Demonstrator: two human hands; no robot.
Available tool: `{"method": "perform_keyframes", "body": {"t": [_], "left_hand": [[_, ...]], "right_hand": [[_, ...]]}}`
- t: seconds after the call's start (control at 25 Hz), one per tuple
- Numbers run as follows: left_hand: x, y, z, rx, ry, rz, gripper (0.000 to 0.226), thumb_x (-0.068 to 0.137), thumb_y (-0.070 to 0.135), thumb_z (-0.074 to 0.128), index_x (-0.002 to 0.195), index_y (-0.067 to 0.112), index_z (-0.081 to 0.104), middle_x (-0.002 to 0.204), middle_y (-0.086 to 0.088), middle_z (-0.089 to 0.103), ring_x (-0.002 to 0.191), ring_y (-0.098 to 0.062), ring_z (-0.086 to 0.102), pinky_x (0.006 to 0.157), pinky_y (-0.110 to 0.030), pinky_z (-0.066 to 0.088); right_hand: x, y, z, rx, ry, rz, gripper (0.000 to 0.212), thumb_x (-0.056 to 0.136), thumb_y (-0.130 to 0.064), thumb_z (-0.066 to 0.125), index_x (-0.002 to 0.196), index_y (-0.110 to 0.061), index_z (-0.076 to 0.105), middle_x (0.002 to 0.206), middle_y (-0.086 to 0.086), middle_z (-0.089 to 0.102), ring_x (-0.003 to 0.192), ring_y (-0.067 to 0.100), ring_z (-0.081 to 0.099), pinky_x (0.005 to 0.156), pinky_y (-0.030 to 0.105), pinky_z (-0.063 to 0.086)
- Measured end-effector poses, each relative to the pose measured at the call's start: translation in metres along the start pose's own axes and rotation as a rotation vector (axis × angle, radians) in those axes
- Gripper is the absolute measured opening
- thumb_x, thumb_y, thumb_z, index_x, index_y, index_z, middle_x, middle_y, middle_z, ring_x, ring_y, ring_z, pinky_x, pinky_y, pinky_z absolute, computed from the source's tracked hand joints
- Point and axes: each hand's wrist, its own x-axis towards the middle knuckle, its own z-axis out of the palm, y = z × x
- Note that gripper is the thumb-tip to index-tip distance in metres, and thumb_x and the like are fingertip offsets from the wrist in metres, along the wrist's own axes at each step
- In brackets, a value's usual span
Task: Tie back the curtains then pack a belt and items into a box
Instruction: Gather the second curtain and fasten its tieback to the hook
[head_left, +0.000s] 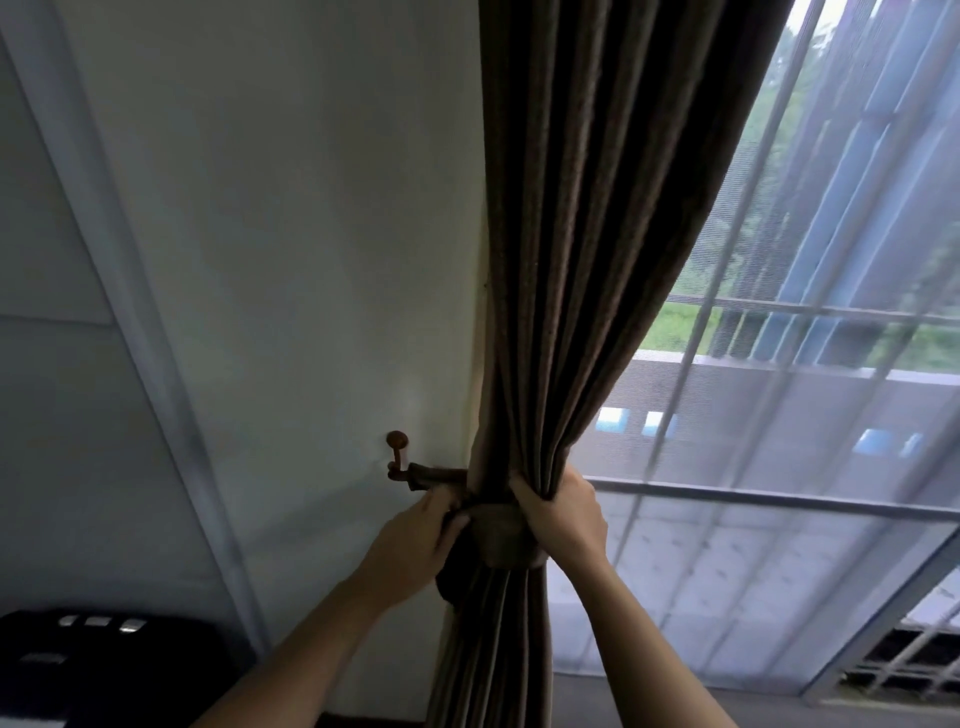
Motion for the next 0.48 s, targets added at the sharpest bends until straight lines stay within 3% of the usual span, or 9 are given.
{"method": "perform_keyframes", "body": {"t": [0.08,0.24,0.32,0.48], "left_hand": [[-0.006,-0.007,-0.023,0.163,-0.058,0.052,0.034,0.089,0.051,0.028,0.092,0.022,0.046,0.071,0.015,0.05,0.055,0.005,0.044,0.053,-0.007,0.032],[0.0,-0.008,-0.046,0.221,-0.139,0.128,0.021,0.085,0.045,0.05,0.074,0.033,0.037,0.081,0.013,0.044,0.072,-0.005,0.044,0.065,-0.013,0.032],[0.006,-0.002,-0.046,0.129,-0.23,0.089,0.031,0.085,0.033,0.058,0.066,0.034,0.034,0.084,0.013,0.04,0.076,-0.008,0.046,0.065,-0.014,0.034],[0.01,0.008,-0.042,-0.169,-0.26,-0.003,0.039,0.08,0.008,0.062,0.06,0.023,0.032,0.065,0.008,0.04,0.059,-0.002,0.038,0.058,-0.017,0.032]], "right_hand": [[0.0,-0.001,-0.001,-0.024,-0.006,-0.024,0.014,0.082,-0.043,0.057,0.086,-0.036,0.046,0.087,-0.01,0.055,0.085,0.019,0.054,0.073,0.034,0.044],[-0.003,-0.003,0.002,-0.03,0.002,-0.046,0.016,0.083,-0.04,0.058,0.087,-0.036,0.043,0.083,-0.011,0.051,0.082,0.017,0.052,0.069,0.031,0.04],[-0.004,-0.003,0.001,-0.037,0.004,-0.038,0.017,0.083,-0.04,0.059,0.086,-0.035,0.043,0.082,-0.011,0.05,0.082,0.018,0.051,0.069,0.032,0.041],[-0.005,-0.002,-0.004,-0.05,-0.009,-0.025,0.018,0.082,-0.039,0.06,0.086,-0.031,0.044,0.085,-0.006,0.052,0.083,0.02,0.052,0.072,0.034,0.043]]}}
